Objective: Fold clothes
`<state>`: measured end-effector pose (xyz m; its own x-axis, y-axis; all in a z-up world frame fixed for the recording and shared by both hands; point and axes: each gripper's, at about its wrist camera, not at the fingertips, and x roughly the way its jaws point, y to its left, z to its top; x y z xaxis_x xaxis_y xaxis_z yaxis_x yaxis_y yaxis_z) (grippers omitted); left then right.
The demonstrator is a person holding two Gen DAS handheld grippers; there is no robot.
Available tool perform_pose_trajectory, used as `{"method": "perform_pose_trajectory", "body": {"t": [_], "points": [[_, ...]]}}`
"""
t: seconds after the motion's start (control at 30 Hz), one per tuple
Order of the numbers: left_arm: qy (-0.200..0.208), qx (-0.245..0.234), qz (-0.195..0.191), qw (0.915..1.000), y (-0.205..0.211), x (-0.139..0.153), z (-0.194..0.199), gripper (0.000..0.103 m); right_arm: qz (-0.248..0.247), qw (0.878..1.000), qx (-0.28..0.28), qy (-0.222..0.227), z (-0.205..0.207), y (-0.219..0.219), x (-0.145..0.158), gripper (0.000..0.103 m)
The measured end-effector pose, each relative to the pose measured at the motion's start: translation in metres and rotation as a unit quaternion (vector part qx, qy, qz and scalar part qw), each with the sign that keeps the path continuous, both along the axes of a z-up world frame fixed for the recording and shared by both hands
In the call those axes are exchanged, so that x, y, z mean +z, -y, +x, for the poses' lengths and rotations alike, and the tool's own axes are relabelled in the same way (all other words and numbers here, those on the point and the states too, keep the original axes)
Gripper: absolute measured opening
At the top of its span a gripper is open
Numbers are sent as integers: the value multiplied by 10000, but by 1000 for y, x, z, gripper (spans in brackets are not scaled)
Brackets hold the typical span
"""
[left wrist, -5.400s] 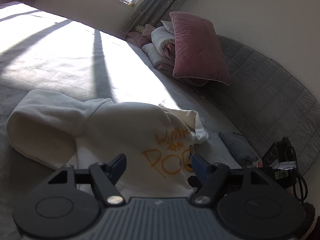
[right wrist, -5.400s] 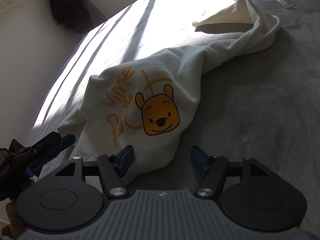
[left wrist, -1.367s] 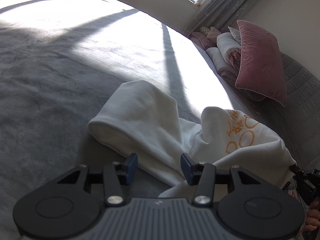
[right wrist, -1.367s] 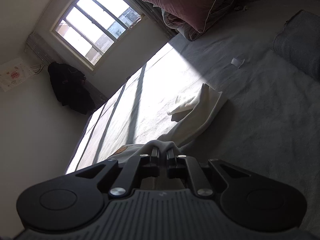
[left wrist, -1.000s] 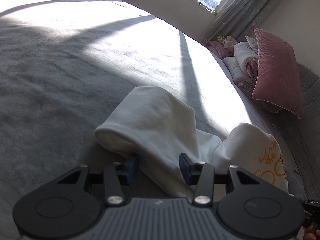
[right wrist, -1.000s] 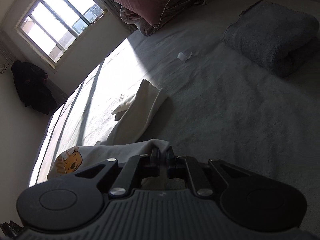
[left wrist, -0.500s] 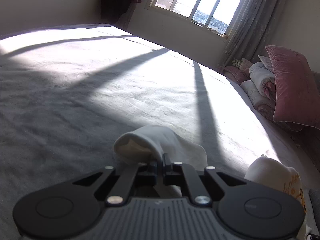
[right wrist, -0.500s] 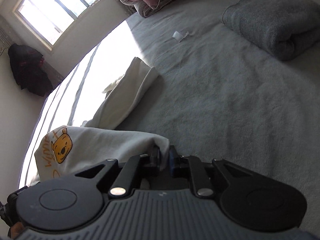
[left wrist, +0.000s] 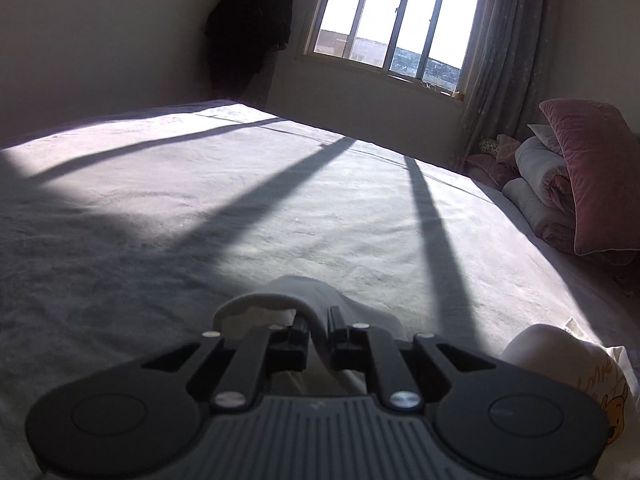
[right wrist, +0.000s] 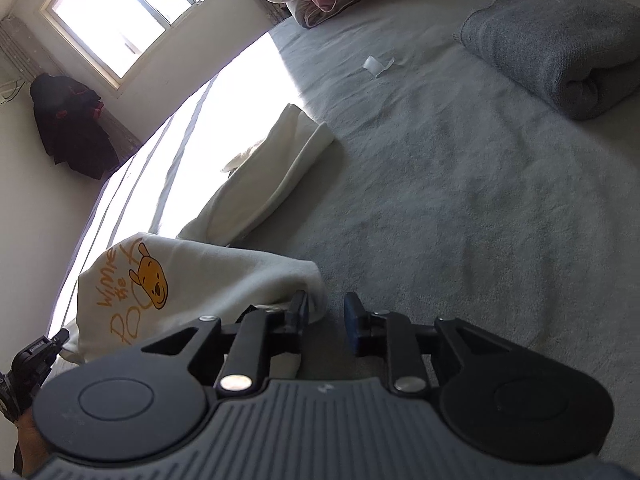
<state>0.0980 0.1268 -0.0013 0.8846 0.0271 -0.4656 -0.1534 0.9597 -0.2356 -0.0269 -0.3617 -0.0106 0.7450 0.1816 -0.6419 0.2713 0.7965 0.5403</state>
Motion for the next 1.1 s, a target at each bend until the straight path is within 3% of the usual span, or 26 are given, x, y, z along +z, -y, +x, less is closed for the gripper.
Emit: {"method": "perform_pose_trajectory", "body": {"t": [0.03,0.1,0.23,0.37,0.5,0.63,0.97,1.1], "points": [[-68,-63,-105,9999,1,-1,-2,20,-43,10000,10,17,-1,0,1,37],[-179,-167,-310,9992,1,-4,-5,45,-119,9999,34,36,-3,-2,2,41],[-474,-385,-655,9960,-3,-12,-13,56,-259,9996,86,54,-4,-5,3,48],[-727,-494,-976,9913,-9,-21,-25,75,-399,9991,138,72,-5,-8,3,51],[-888,-612,-984,9893,-13,-27,-37,86,-540,9983,198,87,-6,-11,4,57],[-1017,-657,-617,9907,-13,-30,-49,90,-773,9961,407,79,-3,-24,3,61],[-1227,-1450,-319,9813,-17,-30,-81,94,-1307,9870,927,137,-8,-51,-2,62],[-1321,-1819,-618,9724,-16,-29,-90,94,-1402,9830,1160,249,-15,-55,-3,62]]}}
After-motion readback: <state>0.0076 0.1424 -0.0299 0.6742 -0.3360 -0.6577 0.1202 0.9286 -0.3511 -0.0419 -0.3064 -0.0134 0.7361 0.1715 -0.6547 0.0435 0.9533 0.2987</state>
